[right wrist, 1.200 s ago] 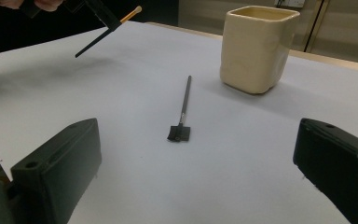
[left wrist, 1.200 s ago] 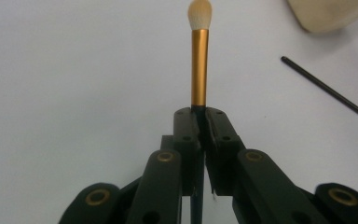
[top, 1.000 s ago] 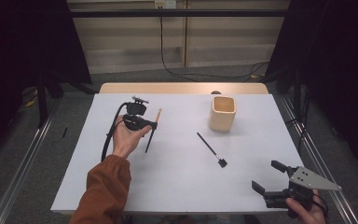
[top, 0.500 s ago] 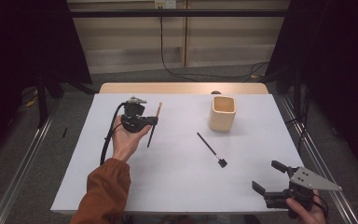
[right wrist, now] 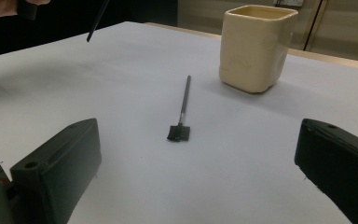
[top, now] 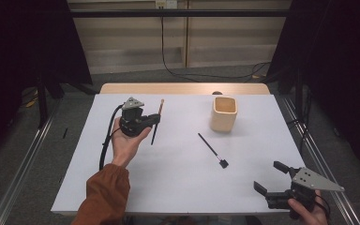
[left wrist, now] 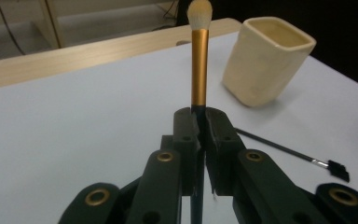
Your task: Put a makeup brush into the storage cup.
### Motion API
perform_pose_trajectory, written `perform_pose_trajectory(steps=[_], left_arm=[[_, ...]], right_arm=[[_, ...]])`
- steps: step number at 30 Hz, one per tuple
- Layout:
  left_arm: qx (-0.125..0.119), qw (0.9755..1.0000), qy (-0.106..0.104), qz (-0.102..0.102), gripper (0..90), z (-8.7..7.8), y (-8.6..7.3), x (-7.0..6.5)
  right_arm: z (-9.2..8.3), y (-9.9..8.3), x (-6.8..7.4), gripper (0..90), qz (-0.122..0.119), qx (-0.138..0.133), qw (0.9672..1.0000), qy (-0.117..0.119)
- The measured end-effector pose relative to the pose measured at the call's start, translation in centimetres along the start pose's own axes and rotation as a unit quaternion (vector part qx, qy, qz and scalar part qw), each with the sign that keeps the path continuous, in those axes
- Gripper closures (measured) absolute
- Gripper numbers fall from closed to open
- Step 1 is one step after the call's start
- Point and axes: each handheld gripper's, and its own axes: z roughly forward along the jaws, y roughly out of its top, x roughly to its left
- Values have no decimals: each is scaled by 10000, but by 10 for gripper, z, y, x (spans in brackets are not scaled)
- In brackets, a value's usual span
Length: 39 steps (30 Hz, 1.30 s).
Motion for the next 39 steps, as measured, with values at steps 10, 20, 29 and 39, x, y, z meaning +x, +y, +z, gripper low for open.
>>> perform_pose_trajectory(steps=[10, 20, 29, 39], left_arm=[[-419, 9988, -163, 169, 837, -10, 0, -9], [-863, 9957, -319, -81, 837, -24, -7, -4], [-1063, 9931, -495, -86, 837, -34, -8, -7], [-1232, 9903, -637, 15, 837, -41, -4, -17]], right_arm=[[0, 0, 0, 0, 10, 5, 10000, 32], [0, 0, 0, 0, 64, -13, 9999, 98], [0, 1, -1, 4, 110, 2, 9998, 176], [2, 4, 0, 21, 163, -130, 9991, 359]])
